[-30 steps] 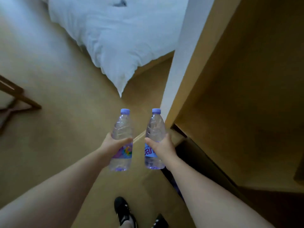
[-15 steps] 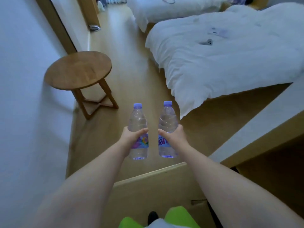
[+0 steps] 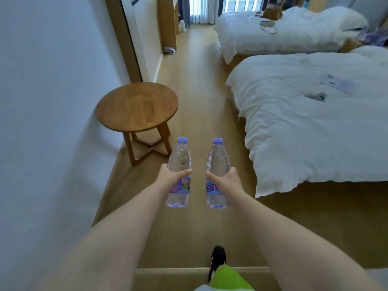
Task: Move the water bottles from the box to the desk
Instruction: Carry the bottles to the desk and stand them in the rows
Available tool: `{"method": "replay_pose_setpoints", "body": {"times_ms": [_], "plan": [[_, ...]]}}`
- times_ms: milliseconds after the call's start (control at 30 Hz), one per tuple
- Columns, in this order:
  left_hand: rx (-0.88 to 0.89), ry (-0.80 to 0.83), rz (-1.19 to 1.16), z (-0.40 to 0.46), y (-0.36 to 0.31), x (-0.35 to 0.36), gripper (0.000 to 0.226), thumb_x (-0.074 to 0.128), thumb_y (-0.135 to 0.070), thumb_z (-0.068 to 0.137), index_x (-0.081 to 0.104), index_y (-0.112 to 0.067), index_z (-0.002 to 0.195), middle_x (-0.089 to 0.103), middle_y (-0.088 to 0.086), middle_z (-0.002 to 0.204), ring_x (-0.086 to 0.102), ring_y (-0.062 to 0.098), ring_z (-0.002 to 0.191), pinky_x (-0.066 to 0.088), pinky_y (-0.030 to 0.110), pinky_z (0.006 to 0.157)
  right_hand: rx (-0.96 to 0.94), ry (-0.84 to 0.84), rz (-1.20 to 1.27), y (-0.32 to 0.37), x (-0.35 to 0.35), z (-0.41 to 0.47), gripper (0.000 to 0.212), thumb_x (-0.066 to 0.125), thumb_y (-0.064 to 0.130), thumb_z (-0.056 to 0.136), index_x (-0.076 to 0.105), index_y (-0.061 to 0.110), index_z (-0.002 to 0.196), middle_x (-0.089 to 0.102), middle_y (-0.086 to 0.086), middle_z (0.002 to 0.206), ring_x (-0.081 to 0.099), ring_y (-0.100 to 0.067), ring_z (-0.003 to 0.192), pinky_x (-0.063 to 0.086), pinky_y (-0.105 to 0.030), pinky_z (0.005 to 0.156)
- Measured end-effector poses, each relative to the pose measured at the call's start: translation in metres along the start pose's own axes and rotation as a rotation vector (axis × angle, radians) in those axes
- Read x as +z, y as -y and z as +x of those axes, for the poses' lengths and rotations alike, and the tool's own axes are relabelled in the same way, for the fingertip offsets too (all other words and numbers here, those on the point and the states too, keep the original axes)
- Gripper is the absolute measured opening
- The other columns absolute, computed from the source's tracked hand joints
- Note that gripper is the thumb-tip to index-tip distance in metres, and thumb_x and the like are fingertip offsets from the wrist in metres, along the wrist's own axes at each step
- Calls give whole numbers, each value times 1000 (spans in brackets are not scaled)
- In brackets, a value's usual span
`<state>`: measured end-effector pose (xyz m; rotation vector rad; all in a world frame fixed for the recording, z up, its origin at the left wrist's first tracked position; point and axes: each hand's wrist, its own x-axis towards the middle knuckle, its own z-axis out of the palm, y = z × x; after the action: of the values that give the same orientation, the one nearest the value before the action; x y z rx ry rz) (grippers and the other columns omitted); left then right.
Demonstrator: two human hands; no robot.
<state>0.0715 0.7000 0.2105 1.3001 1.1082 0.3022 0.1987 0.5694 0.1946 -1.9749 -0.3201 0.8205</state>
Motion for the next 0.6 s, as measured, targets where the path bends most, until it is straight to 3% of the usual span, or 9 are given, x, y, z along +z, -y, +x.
{"method": "replay_pose_setpoints", "body": {"times_ms": [233,333,400,600], "plan": [[-20,-2,-109,110,-83,37,73,82,-26,72,46,-3,131,58,20,124,60,33,112,49,51,97,-37,109,-9,83,-25,129,67,80,38,75,39,12,121,61,-9,111,66,-22,95,57,-41,84],[-40,-12,-164,152,-109,46,72,81,-27,73,45,-4,131,58,21,123,60,35,110,49,52,96,-45,158,9,110,-31,176,69,80,37,76,41,10,126,62,-10,111,67,-19,90,57,-32,71],[-56,-11,-193,180,-123,50,74,80,-27,73,43,-4,133,57,22,125,59,36,112,49,52,97,-41,204,19,126,-33,208,68,79,36,77,43,8,127,64,-12,110,68,-20,90,57,-31,71],[-112,74,-169,279,-163,46,70,79,-27,75,47,-4,132,61,22,121,62,37,109,48,53,97,-2,393,50,176,-24,309,45,75,26,81,58,5,117,71,-11,95,70,-20,81,55,-26,62]]}}
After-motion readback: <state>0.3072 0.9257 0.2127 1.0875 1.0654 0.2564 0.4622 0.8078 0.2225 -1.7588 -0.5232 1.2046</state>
